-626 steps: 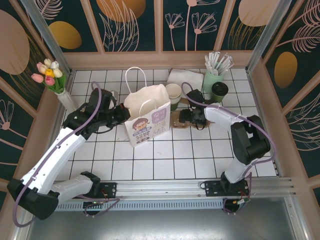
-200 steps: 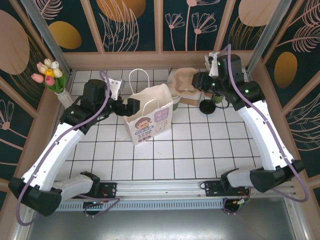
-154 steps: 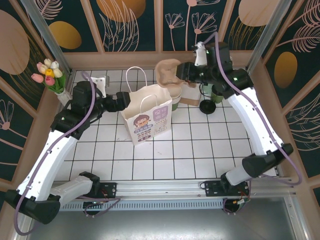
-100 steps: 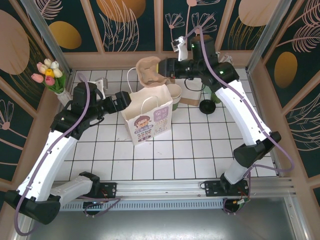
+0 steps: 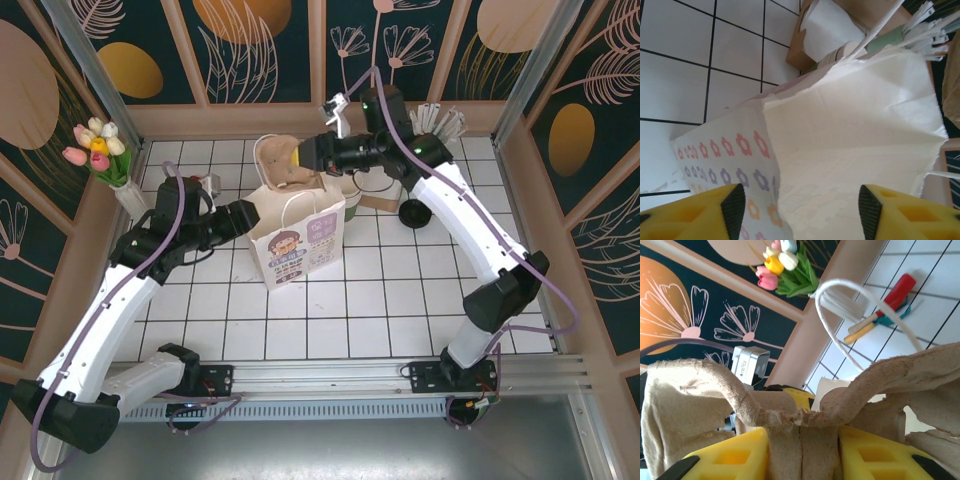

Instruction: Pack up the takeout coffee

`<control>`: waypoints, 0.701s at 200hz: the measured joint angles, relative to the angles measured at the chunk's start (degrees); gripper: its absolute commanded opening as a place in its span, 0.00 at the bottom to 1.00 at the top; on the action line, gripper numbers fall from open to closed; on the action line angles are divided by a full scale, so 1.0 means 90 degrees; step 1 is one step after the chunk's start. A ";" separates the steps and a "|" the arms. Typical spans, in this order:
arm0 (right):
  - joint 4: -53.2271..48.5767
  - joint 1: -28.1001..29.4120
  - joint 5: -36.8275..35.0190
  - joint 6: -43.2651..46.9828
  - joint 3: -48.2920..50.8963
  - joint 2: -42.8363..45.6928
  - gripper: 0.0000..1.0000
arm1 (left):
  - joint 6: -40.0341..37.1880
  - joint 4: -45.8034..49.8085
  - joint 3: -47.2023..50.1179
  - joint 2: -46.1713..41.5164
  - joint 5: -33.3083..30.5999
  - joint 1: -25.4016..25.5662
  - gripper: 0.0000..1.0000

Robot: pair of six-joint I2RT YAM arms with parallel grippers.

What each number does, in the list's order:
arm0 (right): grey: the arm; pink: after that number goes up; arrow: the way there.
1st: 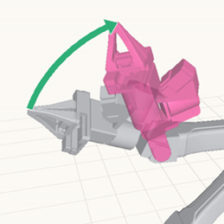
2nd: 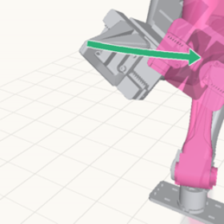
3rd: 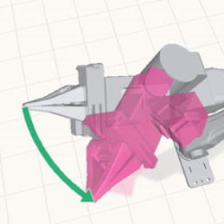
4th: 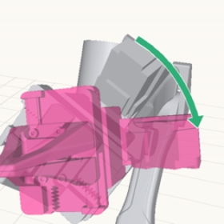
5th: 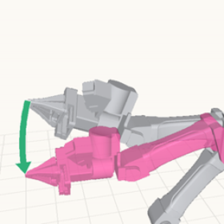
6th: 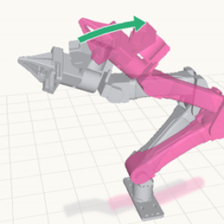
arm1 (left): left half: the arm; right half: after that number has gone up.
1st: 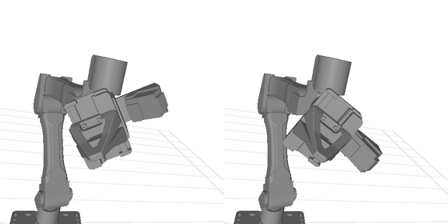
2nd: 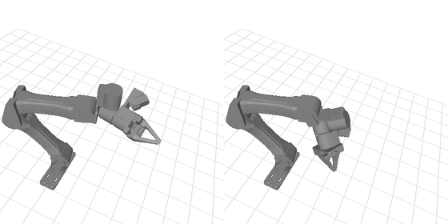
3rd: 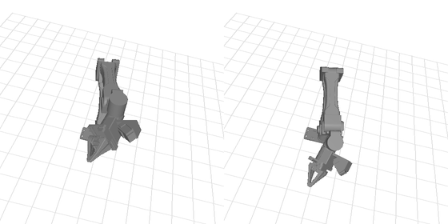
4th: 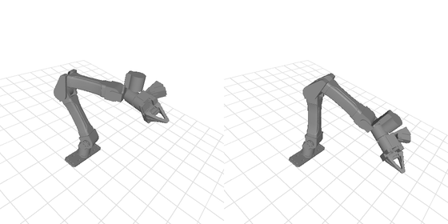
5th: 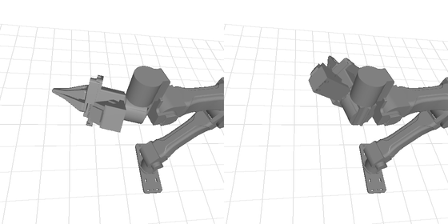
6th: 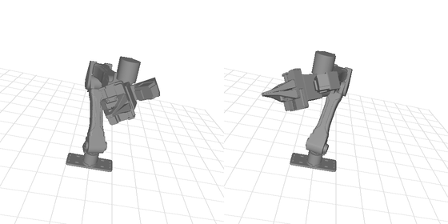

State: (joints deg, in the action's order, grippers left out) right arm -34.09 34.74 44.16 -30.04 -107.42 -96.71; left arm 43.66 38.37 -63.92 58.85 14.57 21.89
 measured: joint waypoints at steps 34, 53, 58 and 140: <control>-0.0075 0.0112 -0.0291 -0.0066 0.0272 -0.0012 0.34 | -0.0010 -0.0012 0.0097 0.0000 0.0027 0.0000 0.42; -0.0117 0.0155 -0.0687 -0.0090 0.0338 -0.0015 0.34 | -0.0029 -0.0063 0.0126 0.0002 0.0100 0.0000 0.29; -0.0148 0.0170 -0.0811 -0.0090 0.0342 -0.0024 0.34 | 0.0000 -0.0078 0.0129 0.0002 0.0143 0.0000 0.26; -0.1161 0.0561 -0.2407 -0.0039 0.0342 -0.0204 0.35 | -0.0102 -0.0206 0.0168 0.0000 0.0950 0.0000 0.00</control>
State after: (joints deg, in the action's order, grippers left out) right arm -44.53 39.79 22.50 -30.39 -104.33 -98.54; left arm 42.74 36.51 -62.41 58.85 23.11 21.89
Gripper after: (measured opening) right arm 0.349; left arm 0.066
